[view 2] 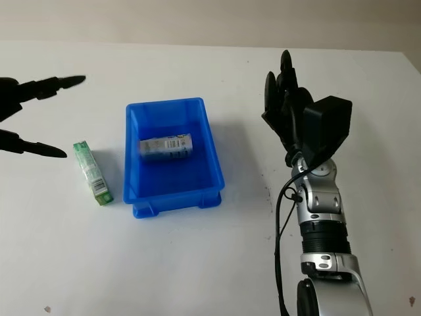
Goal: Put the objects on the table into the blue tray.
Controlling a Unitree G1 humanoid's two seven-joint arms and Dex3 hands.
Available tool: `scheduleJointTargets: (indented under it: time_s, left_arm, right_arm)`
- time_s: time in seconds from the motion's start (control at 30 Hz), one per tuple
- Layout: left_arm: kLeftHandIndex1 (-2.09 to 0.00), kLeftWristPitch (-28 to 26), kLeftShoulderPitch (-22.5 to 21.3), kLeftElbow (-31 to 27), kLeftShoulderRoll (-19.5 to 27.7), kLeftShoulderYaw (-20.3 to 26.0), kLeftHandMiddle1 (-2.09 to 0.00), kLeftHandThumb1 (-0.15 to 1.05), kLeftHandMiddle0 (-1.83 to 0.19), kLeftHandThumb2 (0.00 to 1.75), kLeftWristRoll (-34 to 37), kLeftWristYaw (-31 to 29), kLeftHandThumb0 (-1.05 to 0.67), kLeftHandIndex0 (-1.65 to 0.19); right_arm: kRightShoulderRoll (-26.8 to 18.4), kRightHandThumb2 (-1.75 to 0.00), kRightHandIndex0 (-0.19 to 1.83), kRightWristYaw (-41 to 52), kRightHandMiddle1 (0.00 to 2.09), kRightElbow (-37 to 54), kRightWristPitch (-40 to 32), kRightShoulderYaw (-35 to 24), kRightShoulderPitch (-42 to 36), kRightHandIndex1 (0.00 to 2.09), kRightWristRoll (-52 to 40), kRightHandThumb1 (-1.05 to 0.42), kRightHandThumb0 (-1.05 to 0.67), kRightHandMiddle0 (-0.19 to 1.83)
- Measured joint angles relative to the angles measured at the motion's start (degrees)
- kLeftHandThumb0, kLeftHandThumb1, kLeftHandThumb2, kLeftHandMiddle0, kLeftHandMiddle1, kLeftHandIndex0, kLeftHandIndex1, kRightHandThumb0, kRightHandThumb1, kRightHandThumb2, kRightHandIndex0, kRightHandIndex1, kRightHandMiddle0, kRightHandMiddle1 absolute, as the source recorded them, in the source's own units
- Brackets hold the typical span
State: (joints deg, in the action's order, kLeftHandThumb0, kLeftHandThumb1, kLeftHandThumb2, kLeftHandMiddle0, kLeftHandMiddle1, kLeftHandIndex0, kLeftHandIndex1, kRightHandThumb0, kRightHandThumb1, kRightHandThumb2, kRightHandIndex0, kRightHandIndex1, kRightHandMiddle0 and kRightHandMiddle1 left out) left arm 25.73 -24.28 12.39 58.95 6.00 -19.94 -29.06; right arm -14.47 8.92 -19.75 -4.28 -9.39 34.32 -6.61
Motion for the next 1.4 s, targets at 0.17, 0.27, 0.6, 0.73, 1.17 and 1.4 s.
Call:
scheduleJointTargets:
  time_s: [0.17, 0.27, 0.6, 0.73, 1.17, 1.4]
  left_arm:
    - [-0.11, 11.5, -0.1, 5.5, 1.6, -3.6, -0.08, 0.86, -0.35, 0.07, -10.3, 8.0, -0.37, -0.37]
    - [-0.10, 15.3, -0.1, 7.1, 2.2, -5.1, -0.08, 0.88, -0.38, 0.07, -15.3, 12.3, -0.37, -0.37]
    - [-0.12, 21.6, -0.1, 9.9, 4.1, -9.5, -0.09, 0.90, -0.45, 0.06, -26.5, 24.1, -0.37, -0.43]
    - [-0.14, 22.7, -0.1, 11.4, 4.1, -10.5, -0.12, 0.90, -0.50, 0.06, -26.6, 25.5, -0.36, -0.47]
    - [-0.17, 24.3, -2.3, 13.9, 3.7, -13.8, -0.15, 0.90, -0.52, 0.05, -27.5, 29.8, -0.34, -0.48]
    - [-0.50, 25.8, -7.6, 17.5, 1.5, -18.4, -0.65, 0.88, -0.36, 0.05, -34.4, 37.4, -0.37, -0.40]
  right_arm:
    - [0.0, -0.73, -0.19, -0.1, 0.00, 0.3, 0.0, -0.1, -0.2, 0.00, -0.2, -1.05, -0.74, -0.19]
    - [0.0, -0.73, -0.19, -0.1, 0.00, 0.3, 0.0, -0.1, -0.2, 0.00, -0.3, -1.05, -0.74, -0.19]
    - [0.0, -0.74, -0.19, 0.4, 0.00, 0.3, 0.0, -0.2, -0.2, 0.00, -0.5, -1.05, -0.73, -0.19]
    - [0.0, -0.74, -0.19, 0.6, 0.00, 0.3, 0.0, -0.2, -0.2, 0.00, -0.6, -1.05, -0.73, -0.19]
    - [0.0, -0.74, -0.19, 0.7, 0.00, 1.1, -0.4, -0.2, -0.3, 0.00, -0.8, -1.05, -0.72, -0.19]
    - [0.0, -0.73, -0.19, 0.4, 0.00, 1.5, -0.4, -0.3, -0.7, 0.00, -0.9, -1.05, -0.73, -0.19]
